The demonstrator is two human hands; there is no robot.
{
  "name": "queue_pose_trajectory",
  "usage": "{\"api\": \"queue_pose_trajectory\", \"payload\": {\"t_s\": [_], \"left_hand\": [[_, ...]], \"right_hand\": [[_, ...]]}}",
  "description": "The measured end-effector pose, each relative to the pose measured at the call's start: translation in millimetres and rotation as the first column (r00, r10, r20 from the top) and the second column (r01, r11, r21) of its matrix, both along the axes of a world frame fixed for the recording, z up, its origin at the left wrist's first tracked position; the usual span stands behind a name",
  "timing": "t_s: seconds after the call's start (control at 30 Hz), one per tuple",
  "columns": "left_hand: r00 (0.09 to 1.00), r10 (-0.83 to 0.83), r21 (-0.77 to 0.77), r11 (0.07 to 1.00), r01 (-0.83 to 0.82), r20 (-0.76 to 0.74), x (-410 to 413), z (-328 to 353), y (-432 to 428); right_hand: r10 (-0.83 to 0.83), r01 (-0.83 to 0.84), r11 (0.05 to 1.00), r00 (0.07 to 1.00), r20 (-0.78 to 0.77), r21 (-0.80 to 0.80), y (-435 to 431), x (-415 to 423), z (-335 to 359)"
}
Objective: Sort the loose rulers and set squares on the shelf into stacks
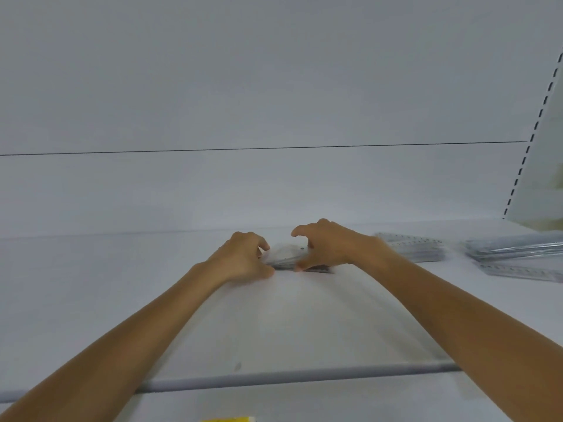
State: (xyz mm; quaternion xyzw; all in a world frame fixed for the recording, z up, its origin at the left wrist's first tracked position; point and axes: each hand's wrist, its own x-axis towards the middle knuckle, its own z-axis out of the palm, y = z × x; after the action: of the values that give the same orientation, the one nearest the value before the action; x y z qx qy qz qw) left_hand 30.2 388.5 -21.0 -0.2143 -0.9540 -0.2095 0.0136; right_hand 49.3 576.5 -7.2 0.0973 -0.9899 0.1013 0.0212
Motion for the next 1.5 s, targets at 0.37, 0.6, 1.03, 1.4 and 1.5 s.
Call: {"api": "queue_pose_trajectory", "payload": {"t_s": [0.37, 0.6, 1.03, 1.4, 1.5], "left_hand": [[0.998, -0.053, 0.170, 0.984, 0.058, -0.035, -8.3, -20.3, -23.9], [0.994, -0.091, 0.186, 0.977, 0.100, -0.055, -12.8, -24.9, -15.5], [0.990, -0.070, 0.166, 0.982, 0.090, -0.122, -10.5, -16.2, -23.9], [0.984, -0.101, 0.087, 0.990, 0.114, -0.147, -5.3, -16.0, -19.4], [0.988, -0.044, 0.006, 0.999, 0.045, -0.148, -4.4, -14.8, -19.4]], "right_hand": [[0.017, -0.014, 0.990, 1.000, 0.022, -0.140, -7.0, -4.4, -5.7], [0.001, 0.004, 0.987, 1.000, 0.030, -0.161, 5.7, -1.3, -6.0], [-0.019, 0.012, 0.981, 0.999, -0.034, -0.194, 6.2, 2.9, -11.5], [-0.073, 0.066, 0.988, 0.997, -0.041, -0.142, 5.7, 2.1, -11.6], [-0.075, 0.073, 0.987, 0.997, -0.011, -0.140, 4.6, 2.6, -12.9]]}}
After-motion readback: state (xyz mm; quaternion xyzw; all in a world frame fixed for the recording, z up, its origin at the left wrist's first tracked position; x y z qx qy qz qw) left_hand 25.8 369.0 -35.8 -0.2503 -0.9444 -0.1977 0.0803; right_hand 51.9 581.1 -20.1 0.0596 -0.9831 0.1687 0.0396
